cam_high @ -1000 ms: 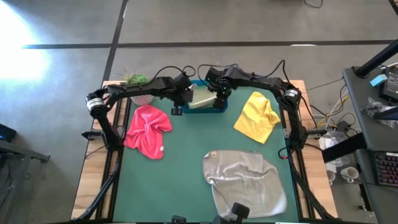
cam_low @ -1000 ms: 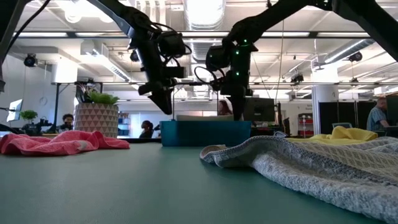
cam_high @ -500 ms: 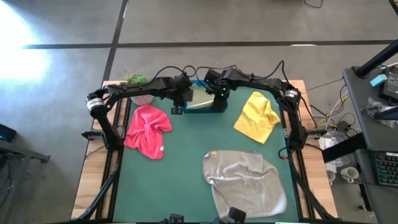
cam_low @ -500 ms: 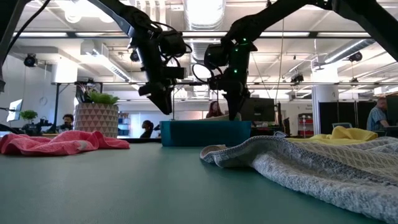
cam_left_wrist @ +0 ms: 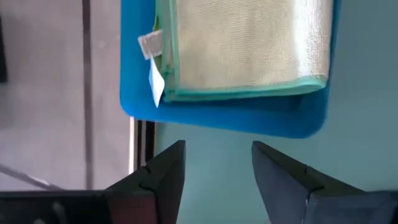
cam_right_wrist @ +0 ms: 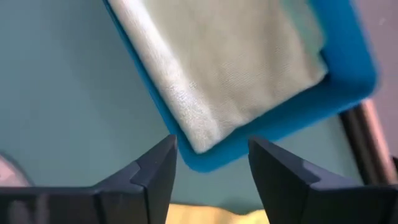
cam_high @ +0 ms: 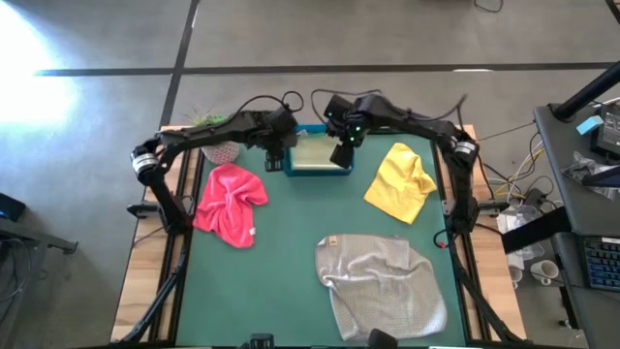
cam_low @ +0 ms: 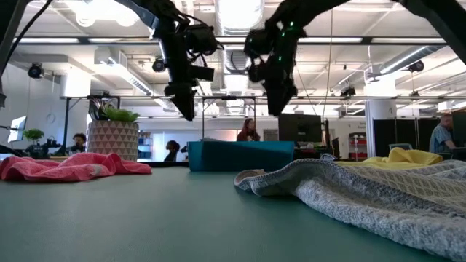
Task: Fold microfiber towels
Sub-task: Fold the pink microfiber towel
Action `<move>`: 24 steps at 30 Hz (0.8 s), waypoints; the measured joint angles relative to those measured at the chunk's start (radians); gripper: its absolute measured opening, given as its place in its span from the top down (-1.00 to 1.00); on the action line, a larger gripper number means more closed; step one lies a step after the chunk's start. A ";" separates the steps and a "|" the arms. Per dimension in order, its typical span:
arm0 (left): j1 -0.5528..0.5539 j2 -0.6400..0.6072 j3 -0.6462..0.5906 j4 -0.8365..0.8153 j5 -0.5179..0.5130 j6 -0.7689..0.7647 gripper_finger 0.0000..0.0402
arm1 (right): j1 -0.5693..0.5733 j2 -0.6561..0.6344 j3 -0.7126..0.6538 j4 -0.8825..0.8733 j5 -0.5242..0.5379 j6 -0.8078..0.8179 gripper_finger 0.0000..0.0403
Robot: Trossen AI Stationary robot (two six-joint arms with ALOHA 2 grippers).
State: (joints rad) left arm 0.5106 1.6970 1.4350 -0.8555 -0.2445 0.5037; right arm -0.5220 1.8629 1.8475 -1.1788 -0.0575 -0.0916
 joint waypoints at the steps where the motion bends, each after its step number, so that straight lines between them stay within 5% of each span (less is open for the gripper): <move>1: 0.000 -0.008 0.004 -0.018 0.000 -0.027 0.16 | 0.000 -0.018 0.005 -0.001 0.000 0.003 0.05; 11: -0.013 -0.155 -0.100 -0.100 0.119 -0.266 0.16 | 0.003 -0.208 -0.057 0.012 -0.003 0.045 0.05; 16: -0.041 -0.231 -0.174 -0.091 0.210 -0.409 0.16 | 0.030 -0.284 -0.171 0.078 -0.003 0.102 0.05; 24: -0.132 -0.329 -0.352 -0.051 0.214 -0.610 0.16 | 0.090 -0.371 -0.358 0.212 -0.003 0.176 0.05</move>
State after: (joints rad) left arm 0.3781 1.3680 1.0830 -0.9065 -0.0300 -0.1060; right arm -0.4318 1.4914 1.4897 -0.9667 -0.0608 0.0843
